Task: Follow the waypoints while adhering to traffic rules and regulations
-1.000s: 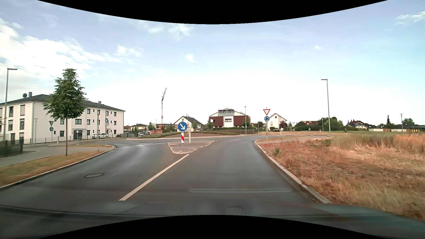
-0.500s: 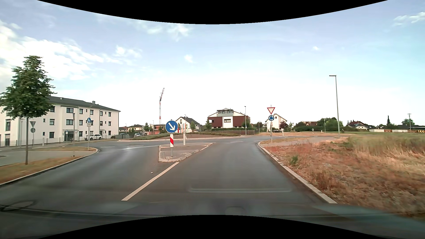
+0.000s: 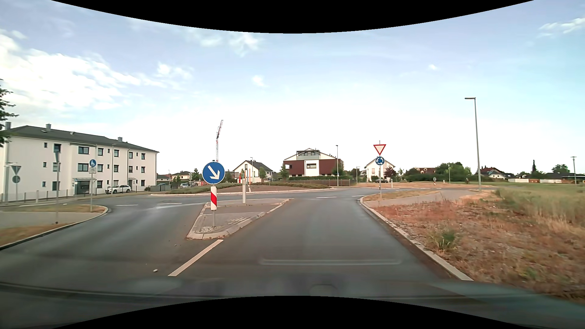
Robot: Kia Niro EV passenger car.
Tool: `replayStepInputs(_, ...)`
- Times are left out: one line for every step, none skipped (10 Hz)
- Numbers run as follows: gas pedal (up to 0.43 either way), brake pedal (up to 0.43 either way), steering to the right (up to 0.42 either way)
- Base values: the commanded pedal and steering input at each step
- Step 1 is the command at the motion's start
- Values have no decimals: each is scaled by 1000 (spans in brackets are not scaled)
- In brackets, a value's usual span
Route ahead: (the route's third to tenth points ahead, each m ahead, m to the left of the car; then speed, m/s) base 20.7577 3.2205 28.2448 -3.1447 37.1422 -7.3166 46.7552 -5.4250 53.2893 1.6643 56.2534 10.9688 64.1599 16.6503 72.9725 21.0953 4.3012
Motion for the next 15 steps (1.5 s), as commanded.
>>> replayStepInputs(20,0,24)
replayStepInputs(20,0,26)
replayStepInputs(28,0,26)
replayStepInputs(47,0,26)
replayStepInputs(47,0,26)
replayStepInputs(47,0,26)
replayStepInputs(59,0,26)
replayStepInputs(59,0,26)
replayStepInputs(59,0,26)
replayStepInputs(59,0,28)
replayStepInputs(59,0,29)
replayStepInputs(59,0,30)
replayStepInputs(67,0,31)
replayStepInputs(67,0,31)
replayStepInputs(67,0,30)
